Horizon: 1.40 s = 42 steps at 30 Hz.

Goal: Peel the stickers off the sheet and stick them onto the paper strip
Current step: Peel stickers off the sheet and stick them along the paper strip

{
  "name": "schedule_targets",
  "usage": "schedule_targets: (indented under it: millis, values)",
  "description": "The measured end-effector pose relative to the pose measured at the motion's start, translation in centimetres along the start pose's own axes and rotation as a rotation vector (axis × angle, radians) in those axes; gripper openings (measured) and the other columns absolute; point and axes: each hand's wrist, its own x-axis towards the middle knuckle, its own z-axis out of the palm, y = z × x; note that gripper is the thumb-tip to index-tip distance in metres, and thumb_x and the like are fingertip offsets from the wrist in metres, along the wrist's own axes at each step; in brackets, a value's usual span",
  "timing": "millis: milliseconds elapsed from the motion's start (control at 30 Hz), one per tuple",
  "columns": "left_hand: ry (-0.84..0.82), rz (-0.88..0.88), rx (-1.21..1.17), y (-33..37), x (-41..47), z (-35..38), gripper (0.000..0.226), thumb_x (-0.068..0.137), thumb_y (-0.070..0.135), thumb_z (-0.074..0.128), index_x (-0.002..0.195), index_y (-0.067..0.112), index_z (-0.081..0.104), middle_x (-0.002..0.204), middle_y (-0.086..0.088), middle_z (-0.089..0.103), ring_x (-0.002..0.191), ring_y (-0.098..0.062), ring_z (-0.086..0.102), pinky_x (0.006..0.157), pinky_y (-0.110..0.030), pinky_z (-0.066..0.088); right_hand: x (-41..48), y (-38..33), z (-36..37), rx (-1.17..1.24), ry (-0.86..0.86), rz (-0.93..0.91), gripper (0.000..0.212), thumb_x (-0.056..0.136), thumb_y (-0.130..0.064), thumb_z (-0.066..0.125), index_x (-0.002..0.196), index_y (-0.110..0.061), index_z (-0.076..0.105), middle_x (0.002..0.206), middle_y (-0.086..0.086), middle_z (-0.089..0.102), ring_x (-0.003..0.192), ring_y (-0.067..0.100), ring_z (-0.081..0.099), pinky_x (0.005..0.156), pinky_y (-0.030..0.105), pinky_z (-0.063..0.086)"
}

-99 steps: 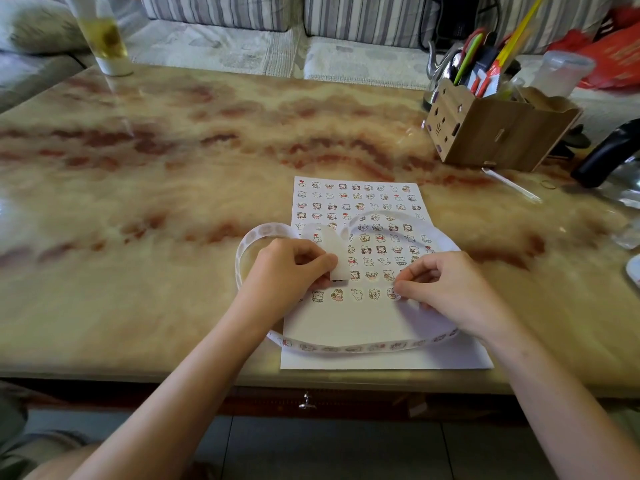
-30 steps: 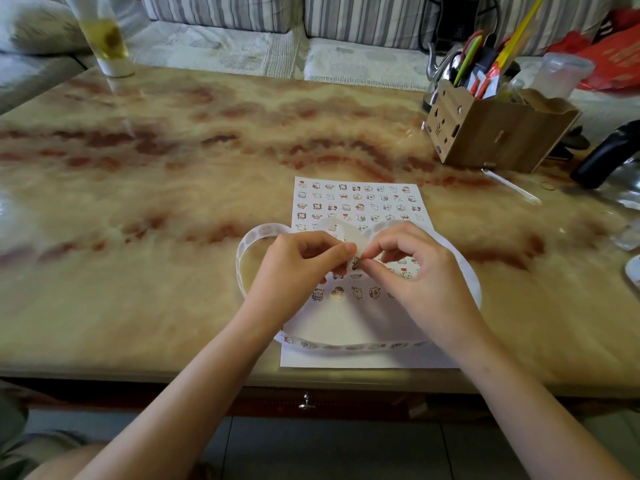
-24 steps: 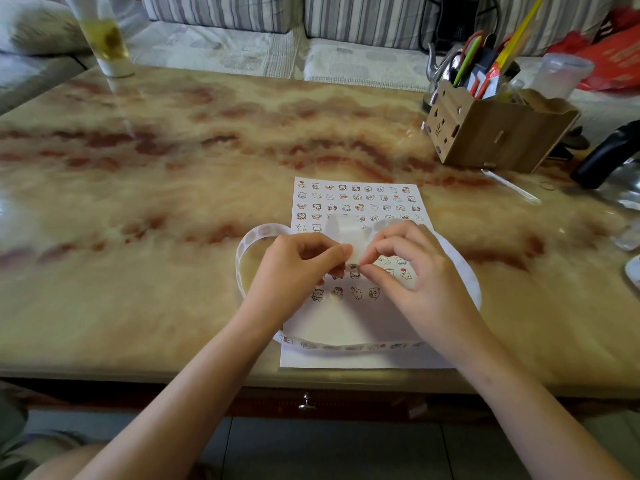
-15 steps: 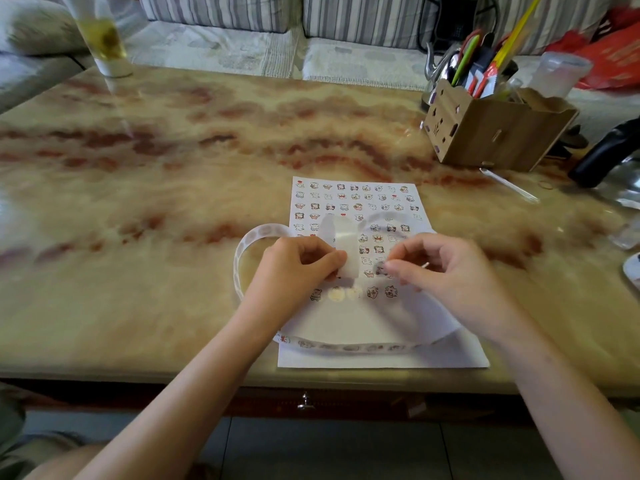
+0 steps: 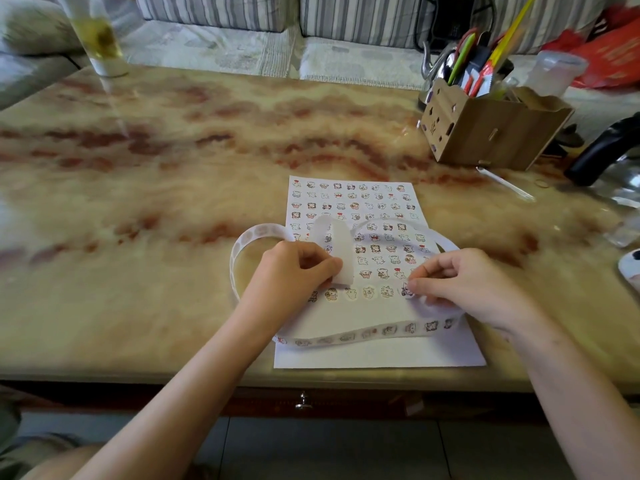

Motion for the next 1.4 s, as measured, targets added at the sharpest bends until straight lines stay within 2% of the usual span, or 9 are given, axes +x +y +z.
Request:
schedule_targets:
  millis: [100, 300, 367, 533, 767, 933, 1033, 1300, 1400]
  values:
    - [-0.008, -0.006, 0.009, 0.0, 0.0, 0.0, 0.021, 0.085, 0.023, 0.067, 0.067, 0.015, 0.069, 0.059, 0.004, 0.069, 0.059, -0.011, 0.059, 0.078, -0.038, 0.054, 0.1, 0.1, 0.1, -0.023, 0.007, -0.006, 0.004, 0.077, -0.004, 0.076, 0.077, -0.006, 0.072, 0.076, 0.012, 0.073, 0.046, 0.003, 0.054, 0.048, 0.011, 0.044]
    - [-0.007, -0.015, 0.005, 0.1, 0.0, 0.0, 0.020, 0.086, 0.024, 0.067, 0.069, 0.013, 0.069, 0.066, -0.001, 0.072, 0.069, -0.025, 0.067, 0.082, -0.041, 0.054, 0.2, 0.2, 0.4, -0.049, 0.033, -0.018, 0.005, 0.077, -0.005, 0.076, 0.075, -0.007, 0.072, 0.080, 0.016, 0.074, 0.051, 0.010, 0.055, 0.063, 0.025, 0.047]
    - [-0.007, -0.013, 0.011, 0.1, 0.0, 0.0, 0.021, 0.086, 0.024, 0.067, 0.068, 0.013, 0.069, 0.063, 0.001, 0.071, 0.063, -0.016, 0.064, 0.081, -0.038, 0.054, 0.2, 0.2, 0.5, -0.058, 0.044, -0.026, 0.006, 0.077, -0.004, 0.075, 0.073, -0.008, 0.072, 0.080, 0.017, 0.073, 0.053, 0.012, 0.055, 0.064, 0.028, 0.047]
    - [-0.006, -0.015, 0.010, 0.0, 0.1, 0.0, 0.020, 0.086, 0.024, 0.067, 0.067, 0.015, 0.069, 0.063, 0.002, 0.071, 0.064, -0.018, 0.065, 0.080, -0.037, 0.054, 0.2, 0.4, 0.9, -0.076, 0.073, -0.031, 0.010, 0.075, -0.005, 0.075, 0.068, -0.011, 0.071, 0.075, 0.017, 0.072, 0.058, 0.018, 0.055, 0.062, 0.044, 0.052]
    - [-0.012, -0.012, 0.002, -0.2, 0.2, 0.0, 0.021, 0.085, 0.023, 0.067, 0.067, 0.013, 0.069, 0.061, 0.001, 0.070, 0.058, -0.011, 0.058, 0.077, -0.038, 0.054, 0.7, 1.0, 1.3, -0.111, 0.116, -0.075, 0.015, 0.073, -0.008, 0.077, 0.063, -0.015, 0.069, 0.062, 0.002, 0.070, 0.058, 0.013, 0.059, 0.066, 0.037, 0.051]
    - [-0.012, -0.013, 0.014, -0.1, 0.1, 0.1, 0.021, 0.085, 0.024, 0.067, 0.068, 0.012, 0.069, 0.063, -0.001, 0.071, 0.059, -0.012, 0.060, 0.077, -0.036, 0.054, 0.8, 1.3, 1.4, -0.146, 0.134, -0.112, 0.015, 0.072, -0.010, 0.077, 0.062, -0.016, 0.068, 0.061, 0.001, 0.069, 0.057, 0.013, 0.058, 0.067, 0.045, 0.054]
    - [-0.015, -0.023, 0.010, -0.1, 0.2, 0.0, 0.019, 0.085, 0.023, 0.067, 0.069, 0.013, 0.069, 0.068, -0.002, 0.073, 0.071, -0.024, 0.068, 0.082, -0.039, 0.054, 0.7, 1.3, 1.2, -0.160, 0.116, -0.114, 0.013, 0.072, -0.015, 0.080, 0.065, -0.017, 0.068, 0.062, 0.001, 0.066, 0.058, 0.013, 0.057, 0.060, 0.046, 0.054]
    - [-0.025, -0.026, 0.010, 0.0, 0.0, -0.1, 0.020, 0.085, 0.022, 0.066, 0.068, 0.012, 0.069, 0.068, -0.003, 0.072, 0.078, -0.026, 0.069, 0.083, -0.041, 0.055, 1.4, 1.8, 0.5, -0.211, 0.113, -0.130, 0.021, 0.074, -0.010, 0.079, 0.076, -0.020, 0.061, 0.066, 0.001, 0.061, 0.059, 0.015, 0.052, 0.061, 0.031, 0.044]
    - [-0.024, -0.027, 0.007, 0.0, 0.0, -0.1, 0.020, 0.085, 0.022, 0.067, 0.068, 0.013, 0.069, 0.069, -0.002, 0.072, 0.077, -0.025, 0.069, 0.083, -0.041, 0.056, 1.5, 1.8, 0.4, -0.163, 0.097, -0.098, 0.023, 0.069, -0.015, 0.084, 0.077, -0.020, 0.062, 0.068, 0.002, 0.061, 0.061, 0.018, 0.055, 0.056, 0.034, 0.046]
